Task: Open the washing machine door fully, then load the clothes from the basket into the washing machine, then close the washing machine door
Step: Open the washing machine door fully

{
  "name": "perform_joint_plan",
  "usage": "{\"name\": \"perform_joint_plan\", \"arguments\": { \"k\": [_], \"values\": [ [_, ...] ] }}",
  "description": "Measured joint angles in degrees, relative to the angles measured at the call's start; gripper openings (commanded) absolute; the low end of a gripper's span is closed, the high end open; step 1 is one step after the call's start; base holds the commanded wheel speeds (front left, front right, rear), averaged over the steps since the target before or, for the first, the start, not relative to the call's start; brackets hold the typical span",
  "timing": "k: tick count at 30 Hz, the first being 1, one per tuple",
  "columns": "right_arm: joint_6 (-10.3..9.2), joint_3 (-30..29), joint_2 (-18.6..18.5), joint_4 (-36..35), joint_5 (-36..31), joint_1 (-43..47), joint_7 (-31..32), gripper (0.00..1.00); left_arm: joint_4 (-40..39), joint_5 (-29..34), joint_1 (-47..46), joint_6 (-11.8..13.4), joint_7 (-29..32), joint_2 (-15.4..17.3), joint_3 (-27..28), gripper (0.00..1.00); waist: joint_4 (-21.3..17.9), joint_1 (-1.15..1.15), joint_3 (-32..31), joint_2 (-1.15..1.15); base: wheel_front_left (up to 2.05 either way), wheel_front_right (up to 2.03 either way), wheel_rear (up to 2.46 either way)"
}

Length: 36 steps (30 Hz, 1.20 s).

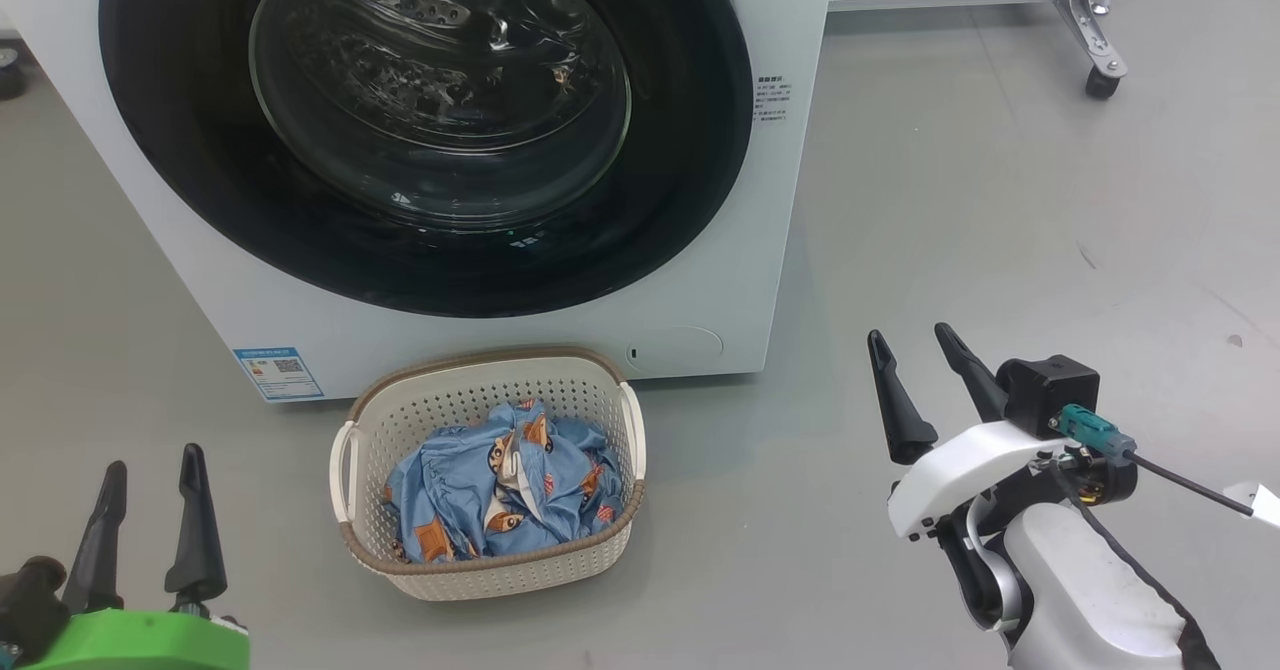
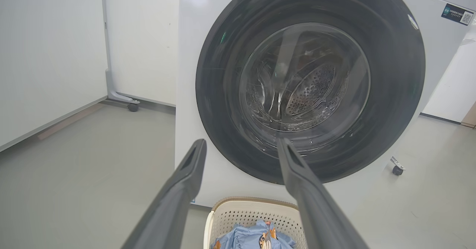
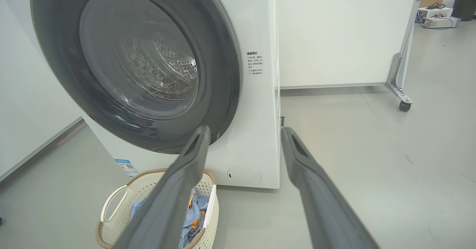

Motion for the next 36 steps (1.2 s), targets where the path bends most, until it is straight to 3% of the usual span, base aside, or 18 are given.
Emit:
{"name": "perform_joint_plan", "arguments": {
  "k": [22,36],
  "values": [
    [0.48,-0.3,0.1,0.3,-0.2,-0.2,0.0,1.00,0.5,-0.2,0.0,-0.1,0.0,0.0,-0.1,1.00,0.2,0.00,0.4,0.00,0.00,0.00,0.00],
    [0.43,-2.5,-0.9,0.2,-0.2,-4.9,0.0,1.00,0.2,-0.3,-0.3,-0.1,0.0,-0.2,1.4,1.00,0.8,0.00,2.5,0.00,0.00,0.00,0.00]
  ]
}}
